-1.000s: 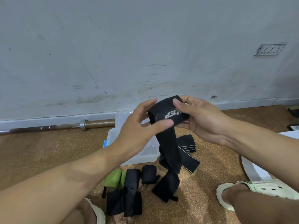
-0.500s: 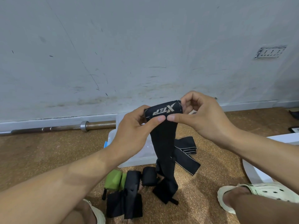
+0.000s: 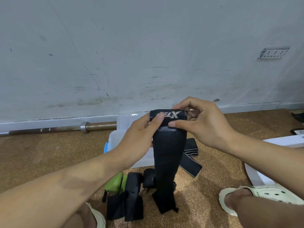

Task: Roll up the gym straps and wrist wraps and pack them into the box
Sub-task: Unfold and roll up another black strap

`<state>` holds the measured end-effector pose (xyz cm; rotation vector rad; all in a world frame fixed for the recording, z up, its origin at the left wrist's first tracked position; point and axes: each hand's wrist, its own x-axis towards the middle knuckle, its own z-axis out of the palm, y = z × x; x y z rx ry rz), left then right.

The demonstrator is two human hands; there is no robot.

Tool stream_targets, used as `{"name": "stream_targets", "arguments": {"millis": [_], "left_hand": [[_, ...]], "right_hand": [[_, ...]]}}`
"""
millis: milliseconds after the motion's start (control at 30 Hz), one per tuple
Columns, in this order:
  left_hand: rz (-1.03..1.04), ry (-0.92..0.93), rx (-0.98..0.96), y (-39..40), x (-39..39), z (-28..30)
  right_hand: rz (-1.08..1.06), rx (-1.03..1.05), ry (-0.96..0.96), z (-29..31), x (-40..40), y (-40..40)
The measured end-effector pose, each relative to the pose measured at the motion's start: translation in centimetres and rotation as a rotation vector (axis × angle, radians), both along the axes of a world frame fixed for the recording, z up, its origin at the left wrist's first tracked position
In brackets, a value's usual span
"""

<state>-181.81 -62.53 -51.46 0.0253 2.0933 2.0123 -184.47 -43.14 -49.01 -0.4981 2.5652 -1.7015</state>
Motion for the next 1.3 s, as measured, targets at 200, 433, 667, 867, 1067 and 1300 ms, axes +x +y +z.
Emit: {"name": "stream_targets", "arguments": {"millis": [200, 433, 667, 867, 1067, 1300], "left_hand": [[-0.019, -0.182, 0.157, 0.1, -0.3, 0.2], [0.024, -0.257, 0.233, -0.5, -0.9, -0.2], [0.041, -0.204, 0.273, -0.9, -1.3, 0.2], [0.064, -0.146, 0.287, -0.8, -1.1, 0.1], [0.061, -0.137, 0.271, -0.7, -0.9, -0.2], [-0.046, -0.201, 0.199, -0.5, -0.3, 0.1]], "right_hand": [[0.010, 0.024, 0.116, -1.0, 0.1, -0.4], [0.092, 0.050, 0.017, -1.0, -0.8, 0.1], [0.068, -0.279, -0.351, -0.2, -1.3, 0.5], [0.151, -0.220, -0.463, -0.5, -0.9, 0.8], [0.036, -0.211, -0.363, -1.0, -0.6, 0.4], [-0.051, -0.196, -0.183, -1.1, -0.5, -0.1]]}}
